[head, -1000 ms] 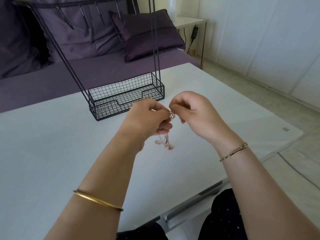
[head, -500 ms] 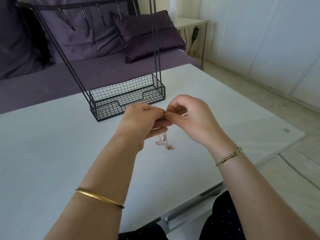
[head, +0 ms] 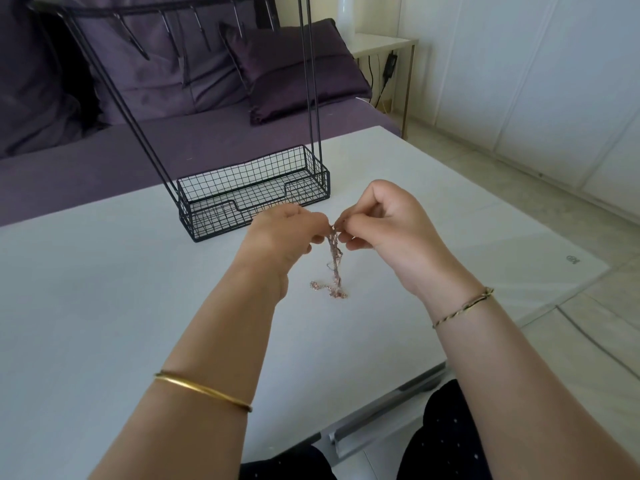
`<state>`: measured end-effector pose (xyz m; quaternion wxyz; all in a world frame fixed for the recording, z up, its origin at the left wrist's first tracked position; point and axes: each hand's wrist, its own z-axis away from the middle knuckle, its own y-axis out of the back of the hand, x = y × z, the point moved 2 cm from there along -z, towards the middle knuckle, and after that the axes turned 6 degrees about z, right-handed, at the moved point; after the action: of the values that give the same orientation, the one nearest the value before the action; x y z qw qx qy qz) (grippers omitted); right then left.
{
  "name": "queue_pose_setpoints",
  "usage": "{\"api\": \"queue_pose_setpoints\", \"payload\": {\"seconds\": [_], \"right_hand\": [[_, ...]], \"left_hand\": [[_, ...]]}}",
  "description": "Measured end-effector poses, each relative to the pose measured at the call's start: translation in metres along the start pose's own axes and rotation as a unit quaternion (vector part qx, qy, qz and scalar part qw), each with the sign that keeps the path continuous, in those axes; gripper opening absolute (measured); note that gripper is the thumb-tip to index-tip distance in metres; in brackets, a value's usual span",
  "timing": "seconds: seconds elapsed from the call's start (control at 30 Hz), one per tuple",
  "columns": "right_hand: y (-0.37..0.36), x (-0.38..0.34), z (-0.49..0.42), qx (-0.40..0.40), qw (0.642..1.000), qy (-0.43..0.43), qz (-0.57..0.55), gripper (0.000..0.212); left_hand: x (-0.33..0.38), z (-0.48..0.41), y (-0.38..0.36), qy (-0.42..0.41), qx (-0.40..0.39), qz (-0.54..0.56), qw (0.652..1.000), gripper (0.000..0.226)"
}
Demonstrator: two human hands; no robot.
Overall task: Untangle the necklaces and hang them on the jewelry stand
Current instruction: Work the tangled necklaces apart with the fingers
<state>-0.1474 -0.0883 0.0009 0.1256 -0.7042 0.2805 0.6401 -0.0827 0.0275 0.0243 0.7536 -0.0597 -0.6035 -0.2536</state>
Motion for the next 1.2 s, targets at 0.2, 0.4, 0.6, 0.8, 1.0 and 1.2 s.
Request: {"api": "queue_pose_setpoints", "payload": {"seconds": [0.2,0.4,0.6,0.8,1.0,1.2], "right_hand": [[-0.007,-0.001,0.0,-0.041,0.996,-0.049,-0.059,0.027],[-0.003,-0.003,-0.001,-0.061,0.98,-0.088,-0.166,0.029],[0.002,0.0,-0.002,-0.044,0.987,-0.099,-0.123,0.027],[0.007,-0.002,-0.002,-0.019,0.986,-0.084,-0.145,0.025],[0.007,-0.002,-0.003,-0.027,0.987,-0.07,-0.145,0.025],[0.012,0.001,-0.003,-0.028,0.995,-0.077,-0.064,0.026]], "left_hand": [[-0.003,0.0,-0.004,0.083,0.008,0.087,0.993,0.018],[-0.009,-0.001,-0.001,0.141,-0.003,0.16,0.977,0.017],[-0.011,-0.005,-0.002,0.126,-0.037,0.142,0.981,0.016],[-0.009,-0.003,-0.005,0.072,-0.118,0.073,0.988,0.006],[-0.008,-0.001,-0.01,-0.026,-0.114,0.014,0.993,0.008],[-0.006,-0.004,-0.004,-0.053,-0.087,0.036,0.994,0.015]]}}
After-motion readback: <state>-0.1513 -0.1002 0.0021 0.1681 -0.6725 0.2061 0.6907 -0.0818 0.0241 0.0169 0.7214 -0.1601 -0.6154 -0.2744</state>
